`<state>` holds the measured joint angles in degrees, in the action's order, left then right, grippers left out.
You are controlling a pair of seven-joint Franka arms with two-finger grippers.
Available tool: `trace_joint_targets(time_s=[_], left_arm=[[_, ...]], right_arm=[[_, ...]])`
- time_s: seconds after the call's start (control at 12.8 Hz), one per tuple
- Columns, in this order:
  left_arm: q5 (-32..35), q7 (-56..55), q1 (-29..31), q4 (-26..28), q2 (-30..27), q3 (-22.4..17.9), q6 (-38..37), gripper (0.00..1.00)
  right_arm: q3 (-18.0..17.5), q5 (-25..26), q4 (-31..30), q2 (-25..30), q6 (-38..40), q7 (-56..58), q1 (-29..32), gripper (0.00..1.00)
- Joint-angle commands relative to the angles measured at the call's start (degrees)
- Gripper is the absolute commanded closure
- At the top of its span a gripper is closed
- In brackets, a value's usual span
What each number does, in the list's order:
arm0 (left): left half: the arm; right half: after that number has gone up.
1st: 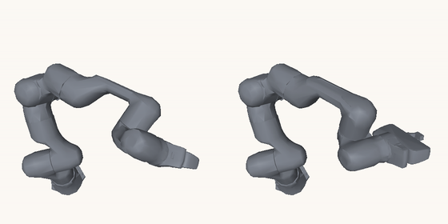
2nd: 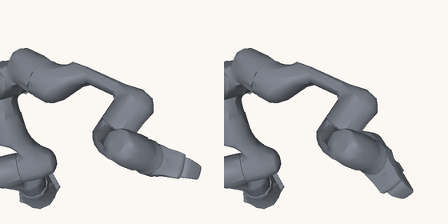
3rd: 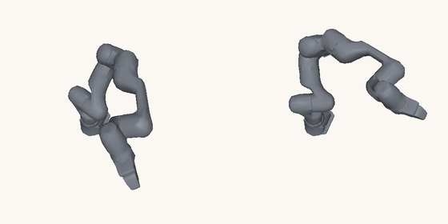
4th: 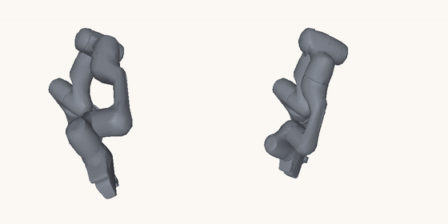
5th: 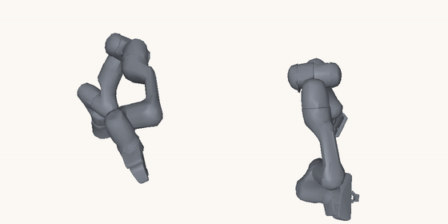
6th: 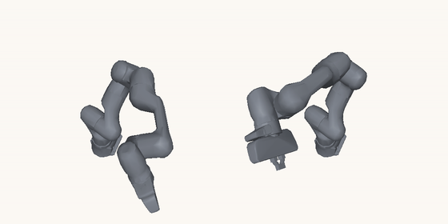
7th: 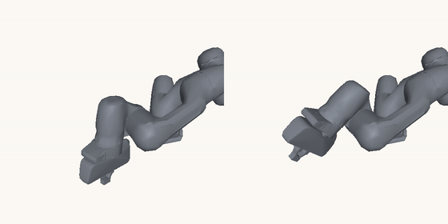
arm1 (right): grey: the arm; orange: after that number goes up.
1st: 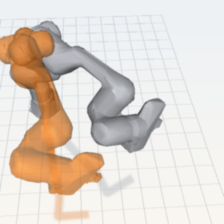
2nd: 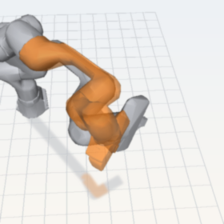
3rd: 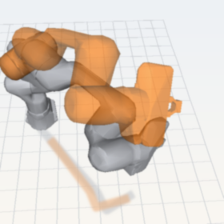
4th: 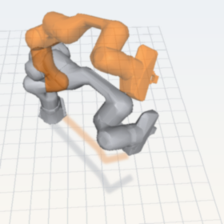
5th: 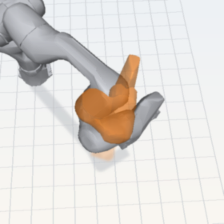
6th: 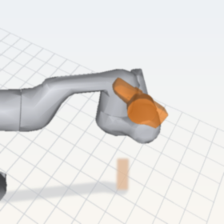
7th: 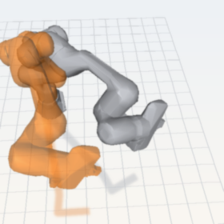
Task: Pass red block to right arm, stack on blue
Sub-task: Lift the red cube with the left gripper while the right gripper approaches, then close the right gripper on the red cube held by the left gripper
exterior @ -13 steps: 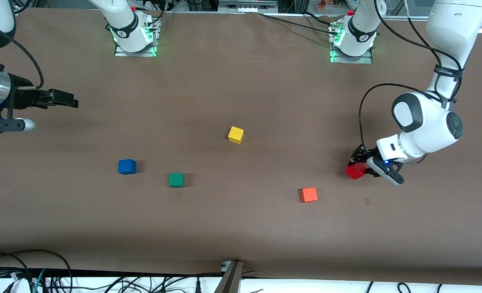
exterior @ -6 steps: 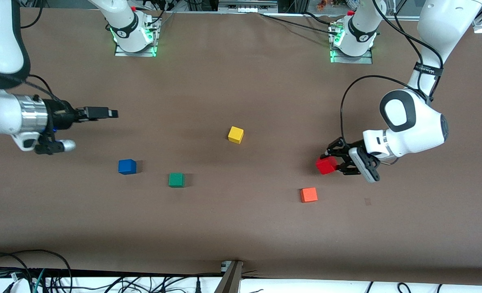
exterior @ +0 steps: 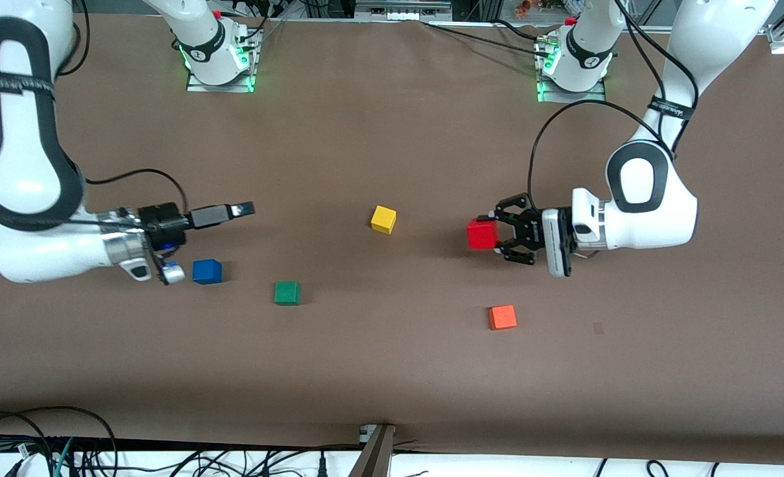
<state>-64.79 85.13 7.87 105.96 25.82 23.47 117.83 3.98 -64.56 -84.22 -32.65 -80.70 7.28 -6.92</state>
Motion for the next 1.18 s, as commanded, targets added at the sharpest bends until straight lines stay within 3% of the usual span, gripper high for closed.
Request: trace_joint_targets(time_s=[0.0,0.24,0.63,0.86,1.1], left_arm=[[-9.17,14.39,-2.76,-4.26,4.48,0.61,-1.11,0.93],[-22.62,26.20,-8.12,-4.44,6.25,0.70,-0.07,0.95],[-38.28,31.23,-16.21,-5.75,6.34,0.61,7.40,0.96],[-42.43,32.56,-19.20,-6.37,7.05,0.61,10.13,0.97],[-41.91,32.82,-20.17,-9.53,9.67,0.43,10.57,0.96]], right_arm=[[-0.47,-8.52,0.81,-3.45,-1.03,3.60,-2.38,0.00],[-0.47,-19.52,-4.37,-5.23,-6.20,7.66,-6.25,0.00],[-0.47,-23.41,-5.87,-5.23,-12.63,8.11,-10.91,0.00],[-0.47,-24.03,-7.71,-3.83,-13.07,8.02,-11.53,0.00],[-1.08,-25.00,-8.07,-2.59,-13.16,6.79,-11.45,0.00]])
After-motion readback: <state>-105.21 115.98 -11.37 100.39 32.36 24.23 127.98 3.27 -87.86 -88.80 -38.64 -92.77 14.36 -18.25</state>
